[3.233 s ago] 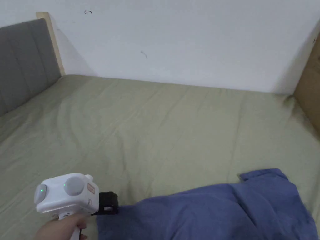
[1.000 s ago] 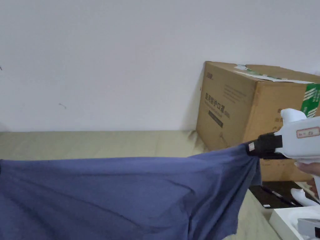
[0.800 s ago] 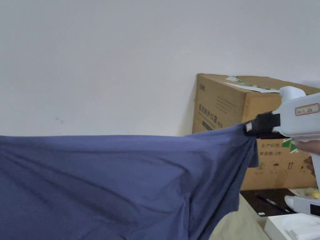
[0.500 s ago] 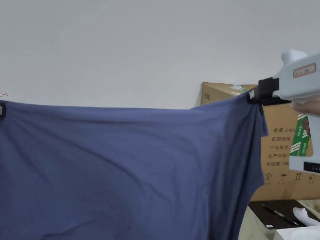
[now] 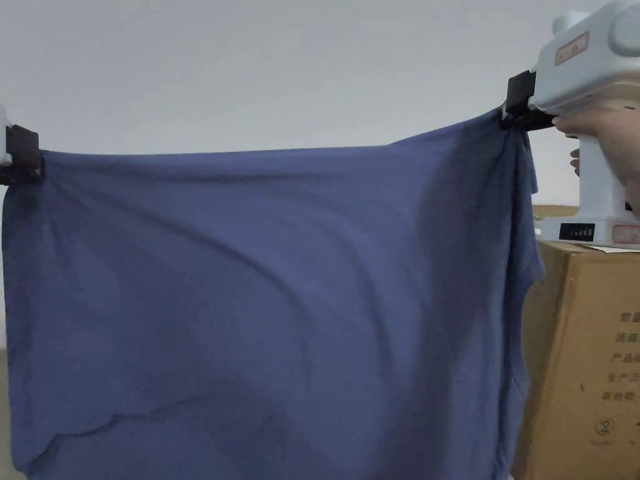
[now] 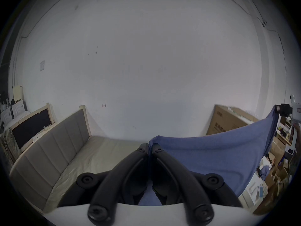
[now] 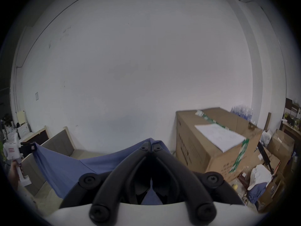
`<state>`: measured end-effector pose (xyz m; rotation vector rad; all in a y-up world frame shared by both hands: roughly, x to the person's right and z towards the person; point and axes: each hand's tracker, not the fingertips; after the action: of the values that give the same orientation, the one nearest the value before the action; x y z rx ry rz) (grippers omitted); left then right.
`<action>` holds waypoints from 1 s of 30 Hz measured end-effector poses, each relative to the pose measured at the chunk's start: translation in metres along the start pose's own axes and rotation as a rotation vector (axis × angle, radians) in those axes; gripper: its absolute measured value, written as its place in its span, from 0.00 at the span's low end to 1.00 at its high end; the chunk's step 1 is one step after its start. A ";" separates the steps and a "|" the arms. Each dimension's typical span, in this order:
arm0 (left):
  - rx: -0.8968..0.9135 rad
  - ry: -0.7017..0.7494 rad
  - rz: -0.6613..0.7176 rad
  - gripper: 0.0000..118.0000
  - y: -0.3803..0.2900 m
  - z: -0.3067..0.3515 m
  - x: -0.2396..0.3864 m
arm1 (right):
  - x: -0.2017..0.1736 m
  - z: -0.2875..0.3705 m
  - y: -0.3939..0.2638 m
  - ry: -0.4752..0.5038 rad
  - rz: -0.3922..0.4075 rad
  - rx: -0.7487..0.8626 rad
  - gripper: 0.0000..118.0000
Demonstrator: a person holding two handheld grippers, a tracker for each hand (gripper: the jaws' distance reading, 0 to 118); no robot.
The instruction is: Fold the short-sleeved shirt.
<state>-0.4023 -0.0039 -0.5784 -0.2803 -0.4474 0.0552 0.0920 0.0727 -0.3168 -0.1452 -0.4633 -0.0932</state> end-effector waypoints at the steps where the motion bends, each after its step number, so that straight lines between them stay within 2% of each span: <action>1: 0.001 0.003 0.005 0.02 0.006 -0.011 0.001 | -0.005 -0.006 0.006 -0.015 0.019 0.020 0.00; 4: 0.048 0.023 -0.007 0.02 0.019 -0.034 0.007 | -0.020 -0.024 0.017 -0.064 0.071 0.074 0.00; 8: 0.114 0.046 -0.059 0.02 0.023 -0.058 0.013 | -0.030 -0.039 0.013 -0.092 0.081 0.126 0.00; 13: 0.096 0.060 -0.046 0.02 -0.015 -0.096 0.007 | -0.032 -0.070 -0.036 -0.088 0.120 0.076 0.00; 17: -0.038 0.049 0.001 0.02 -0.097 -0.131 0.003 | -0.022 -0.113 -0.126 -0.082 0.103 -0.061 0.00; 19: -0.124 0.016 0.038 0.02 -0.156 -0.145 0.000 | -0.018 -0.128 -0.193 -0.033 0.057 -0.145 0.00; 22: -0.249 0.006 0.106 0.02 -0.241 -0.147 -0.004 | -0.014 -0.132 -0.293 -0.007 0.031 -0.303 0.00; 25: -0.342 -0.006 0.100 0.02 -0.323 -0.123 -0.005 | -0.006 -0.106 -0.392 0.008 0.033 -0.434 0.00; 30: -0.435 -0.040 0.102 0.02 -0.408 -0.054 -0.020 | 0.027 -0.027 -0.480 0.066 0.008 -0.561 0.00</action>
<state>-0.4005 -0.4120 -0.5196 -0.7305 -0.4824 0.0634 0.0687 -0.4058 -0.2718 -0.6928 -0.3613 -0.2183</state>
